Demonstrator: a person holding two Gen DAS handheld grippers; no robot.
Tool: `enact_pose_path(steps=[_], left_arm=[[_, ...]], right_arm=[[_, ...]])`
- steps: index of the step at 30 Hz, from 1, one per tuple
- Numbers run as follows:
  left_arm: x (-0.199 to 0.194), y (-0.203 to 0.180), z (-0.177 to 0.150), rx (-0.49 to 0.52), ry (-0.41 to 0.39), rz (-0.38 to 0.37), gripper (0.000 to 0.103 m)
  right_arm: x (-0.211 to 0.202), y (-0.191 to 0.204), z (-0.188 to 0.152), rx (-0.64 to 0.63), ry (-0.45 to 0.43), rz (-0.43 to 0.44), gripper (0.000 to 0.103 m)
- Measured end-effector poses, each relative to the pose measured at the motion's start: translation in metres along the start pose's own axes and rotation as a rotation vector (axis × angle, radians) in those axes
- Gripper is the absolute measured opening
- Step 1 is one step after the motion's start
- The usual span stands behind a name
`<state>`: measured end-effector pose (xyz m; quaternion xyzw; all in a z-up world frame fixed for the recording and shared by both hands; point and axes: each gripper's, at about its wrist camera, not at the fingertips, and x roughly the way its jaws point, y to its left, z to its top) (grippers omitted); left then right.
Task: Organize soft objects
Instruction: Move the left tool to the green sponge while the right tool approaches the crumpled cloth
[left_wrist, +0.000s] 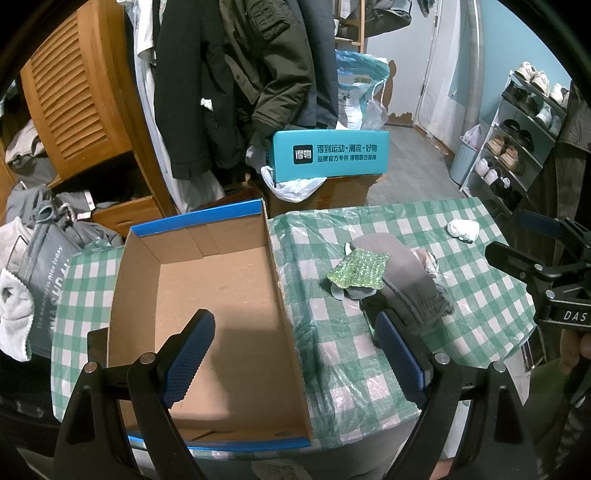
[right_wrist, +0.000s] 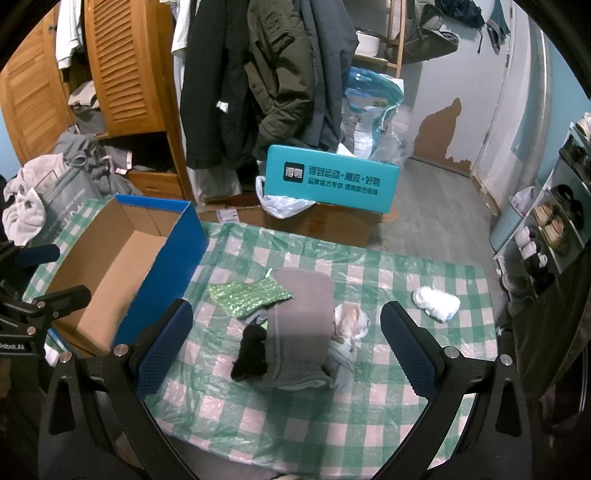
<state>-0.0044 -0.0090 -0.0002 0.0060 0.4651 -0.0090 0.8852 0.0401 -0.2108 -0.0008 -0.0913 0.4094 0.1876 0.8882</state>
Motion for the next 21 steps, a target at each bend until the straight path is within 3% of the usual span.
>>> enact_pose_path(steps=[8, 21], left_arm=[[0.001, -0.014, 0.002, -0.002, 0.015, -0.011, 0.09], [0.044, -0.037, 0.012, 0.029, 0.099, -0.04, 0.09]], right_arm=[[0.003, -0.015, -0.003, 0.011, 0.009, -0.011, 0.101], [0.03, -0.053, -0.017, 0.052, 0.079, -0.086, 0.101]])
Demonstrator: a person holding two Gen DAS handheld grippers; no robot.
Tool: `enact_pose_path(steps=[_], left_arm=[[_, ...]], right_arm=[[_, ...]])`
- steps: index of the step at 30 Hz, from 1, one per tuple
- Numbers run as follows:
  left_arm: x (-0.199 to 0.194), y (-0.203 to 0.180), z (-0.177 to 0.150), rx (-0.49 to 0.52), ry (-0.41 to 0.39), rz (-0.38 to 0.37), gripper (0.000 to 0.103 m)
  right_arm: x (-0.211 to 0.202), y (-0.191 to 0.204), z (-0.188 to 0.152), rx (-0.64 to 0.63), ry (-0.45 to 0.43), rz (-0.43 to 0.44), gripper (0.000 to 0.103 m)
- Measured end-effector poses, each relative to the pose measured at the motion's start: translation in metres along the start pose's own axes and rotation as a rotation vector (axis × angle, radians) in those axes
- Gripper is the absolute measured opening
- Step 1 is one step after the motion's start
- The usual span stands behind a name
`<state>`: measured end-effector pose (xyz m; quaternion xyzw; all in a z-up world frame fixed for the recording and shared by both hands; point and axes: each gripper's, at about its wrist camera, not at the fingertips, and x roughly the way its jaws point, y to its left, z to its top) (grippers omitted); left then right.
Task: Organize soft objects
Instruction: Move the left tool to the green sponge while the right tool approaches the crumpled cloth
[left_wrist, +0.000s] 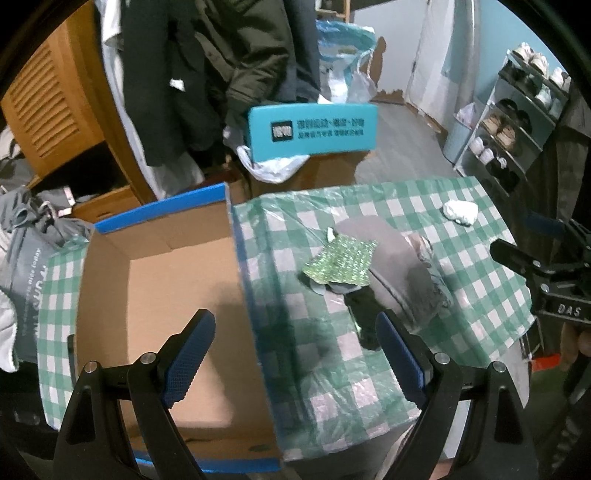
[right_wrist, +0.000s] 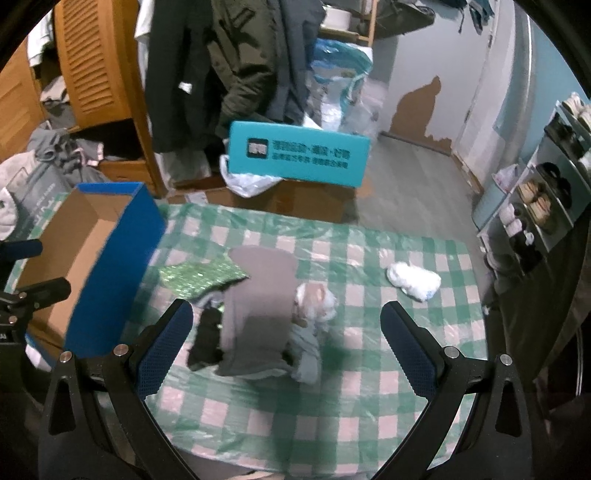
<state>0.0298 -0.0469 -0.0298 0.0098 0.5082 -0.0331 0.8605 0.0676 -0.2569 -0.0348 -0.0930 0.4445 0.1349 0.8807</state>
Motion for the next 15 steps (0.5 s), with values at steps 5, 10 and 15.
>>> enact_pose_path(steps=[5, 10, 15], left_arm=[[0.01, -0.007, 0.005, 0.029, 0.017, 0.008, 0.09], [0.018, -0.01, 0.009, 0.032, 0.032, 0.0, 0.09], [0.031, -0.011, 0.017, 0.037, 0.047, -0.001, 0.09]], right_arm=[[0.019, -0.018, -0.003, 0.025, 0.033, -0.027, 0.101], [0.044, -0.034, -0.006, 0.06, 0.073, -0.042, 0.101], [0.067, -0.043, -0.008, 0.082, 0.11, -0.042, 0.1]])
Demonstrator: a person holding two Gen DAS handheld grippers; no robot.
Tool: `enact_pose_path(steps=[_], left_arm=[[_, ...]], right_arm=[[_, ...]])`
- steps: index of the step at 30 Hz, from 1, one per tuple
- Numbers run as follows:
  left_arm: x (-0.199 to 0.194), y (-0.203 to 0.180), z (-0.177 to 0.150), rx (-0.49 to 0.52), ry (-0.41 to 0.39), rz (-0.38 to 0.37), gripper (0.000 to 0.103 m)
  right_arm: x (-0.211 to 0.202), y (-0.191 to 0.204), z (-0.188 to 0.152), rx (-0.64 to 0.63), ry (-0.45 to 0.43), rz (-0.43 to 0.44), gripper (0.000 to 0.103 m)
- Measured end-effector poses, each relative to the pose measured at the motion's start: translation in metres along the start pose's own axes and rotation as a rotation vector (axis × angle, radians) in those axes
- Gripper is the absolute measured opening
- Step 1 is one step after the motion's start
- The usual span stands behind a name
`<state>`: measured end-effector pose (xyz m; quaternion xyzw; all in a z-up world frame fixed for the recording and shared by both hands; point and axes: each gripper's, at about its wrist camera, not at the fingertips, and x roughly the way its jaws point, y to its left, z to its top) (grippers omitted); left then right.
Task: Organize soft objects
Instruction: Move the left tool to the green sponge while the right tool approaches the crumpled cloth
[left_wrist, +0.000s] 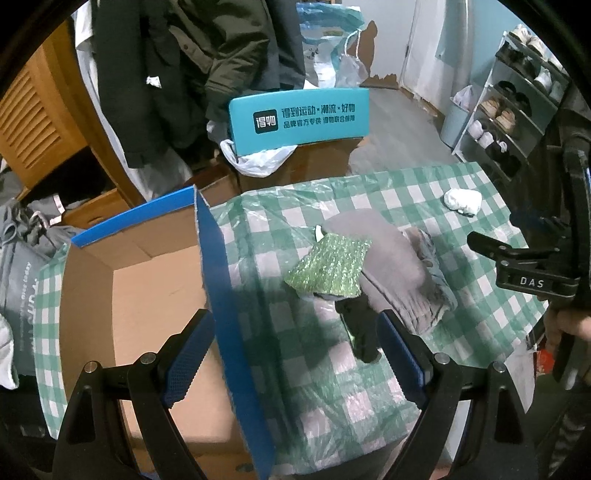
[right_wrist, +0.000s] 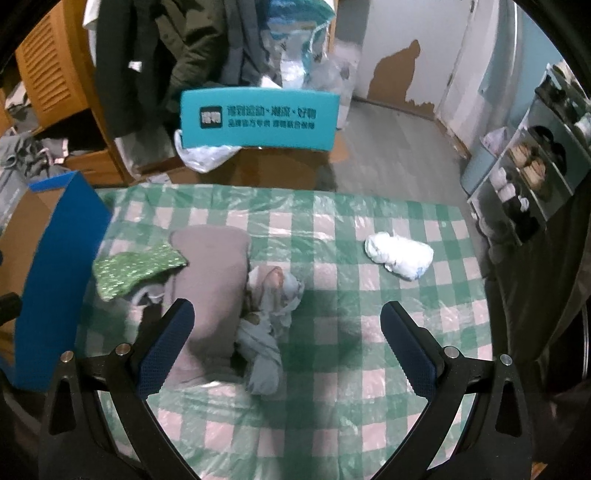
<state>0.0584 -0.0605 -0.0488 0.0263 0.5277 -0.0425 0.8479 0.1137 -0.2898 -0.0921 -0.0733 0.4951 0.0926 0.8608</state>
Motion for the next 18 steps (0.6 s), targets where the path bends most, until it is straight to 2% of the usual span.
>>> enact_pose_path(steps=[5, 18], left_arm=[[0.019, -0.002, 0.005, -0.001, 0.036, 0.004, 0.09], [0.062, -0.022, 0.026, 0.054, 0.103, -0.012, 0.09]], right_arm=[[0.02, -0.006, 0.001, 0.038, 0.05, 0.028, 0.098], [0.052, -0.015, -0.001, 0.071, 0.107, 0.046, 0.098]])
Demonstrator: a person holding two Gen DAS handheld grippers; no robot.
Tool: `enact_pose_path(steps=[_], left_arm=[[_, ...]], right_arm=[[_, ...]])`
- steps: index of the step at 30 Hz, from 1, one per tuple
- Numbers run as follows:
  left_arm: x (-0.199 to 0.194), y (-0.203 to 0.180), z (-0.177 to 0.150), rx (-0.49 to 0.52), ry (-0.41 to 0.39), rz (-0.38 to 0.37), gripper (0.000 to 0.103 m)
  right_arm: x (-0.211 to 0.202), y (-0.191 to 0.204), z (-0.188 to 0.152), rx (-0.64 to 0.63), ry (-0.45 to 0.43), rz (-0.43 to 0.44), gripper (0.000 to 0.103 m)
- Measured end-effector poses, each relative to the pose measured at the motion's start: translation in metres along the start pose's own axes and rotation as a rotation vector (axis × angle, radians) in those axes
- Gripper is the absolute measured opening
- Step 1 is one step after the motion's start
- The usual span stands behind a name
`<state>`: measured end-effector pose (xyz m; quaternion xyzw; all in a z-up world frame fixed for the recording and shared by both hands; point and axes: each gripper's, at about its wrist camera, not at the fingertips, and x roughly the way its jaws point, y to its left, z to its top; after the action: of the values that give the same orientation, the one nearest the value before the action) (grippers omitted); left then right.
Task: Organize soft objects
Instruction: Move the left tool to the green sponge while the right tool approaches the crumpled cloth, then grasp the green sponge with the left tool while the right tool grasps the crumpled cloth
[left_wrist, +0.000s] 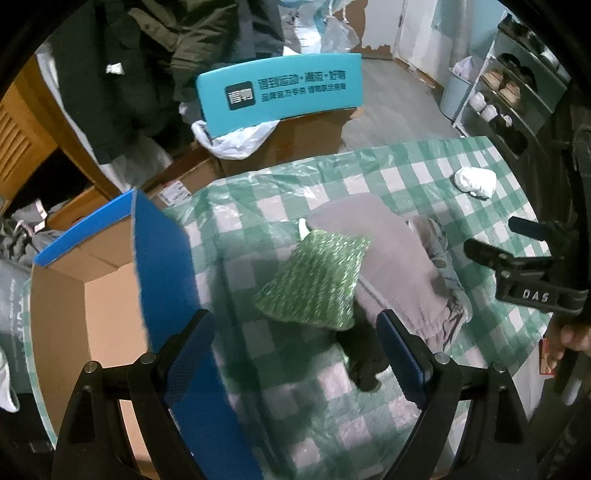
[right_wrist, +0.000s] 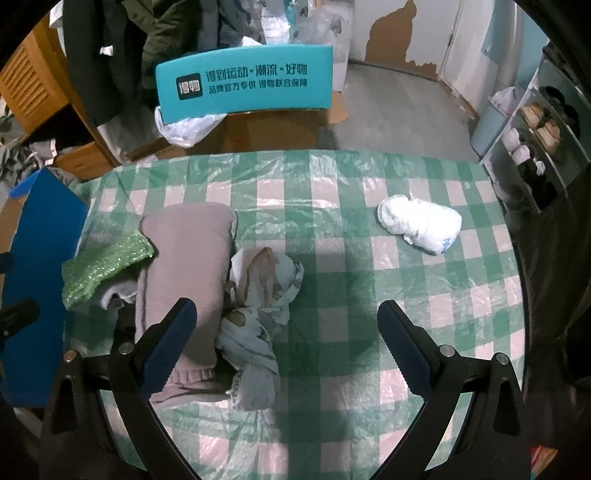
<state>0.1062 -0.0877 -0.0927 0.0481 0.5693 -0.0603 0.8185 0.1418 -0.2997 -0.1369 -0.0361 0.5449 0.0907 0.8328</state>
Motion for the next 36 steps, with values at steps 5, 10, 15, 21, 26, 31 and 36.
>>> enact_pose_path(steps=[5, 10, 15, 21, 26, 31, 36], left_arm=[[0.017, -0.012, 0.009, 0.051, 0.019, 0.01, 0.09], [0.041, -0.024, 0.017, 0.099, 0.054, 0.01, 0.09], [0.066, -0.026, 0.023, 0.096, 0.1, 0.004, 0.09], [0.082, -0.019, 0.024, 0.062, 0.12, -0.02, 0.086], [0.089, -0.007, 0.024, -0.001, 0.128, -0.102, 0.065], [0.09, 0.01, 0.023, -0.084, 0.132, -0.161, 0.05], [0.086, 0.02, 0.024, -0.125, 0.129, -0.196, 0.041]], right_arm=[[0.012, -0.002, -0.002, 0.0, 0.028, 0.005, 0.098], [0.022, -0.004, -0.004, -0.004, 0.052, 0.006, 0.098], [0.033, -0.006, -0.006, -0.005, 0.078, 0.005, 0.098], [0.05, -0.006, -0.009, 0.005, 0.121, 0.031, 0.092], [0.06, 0.0, -0.009, -0.013, 0.139, 0.034, 0.092], [0.067, 0.002, -0.005, -0.006, 0.15, 0.04, 0.088], [0.073, 0.001, -0.005, 0.01, 0.174, 0.055, 0.074]])
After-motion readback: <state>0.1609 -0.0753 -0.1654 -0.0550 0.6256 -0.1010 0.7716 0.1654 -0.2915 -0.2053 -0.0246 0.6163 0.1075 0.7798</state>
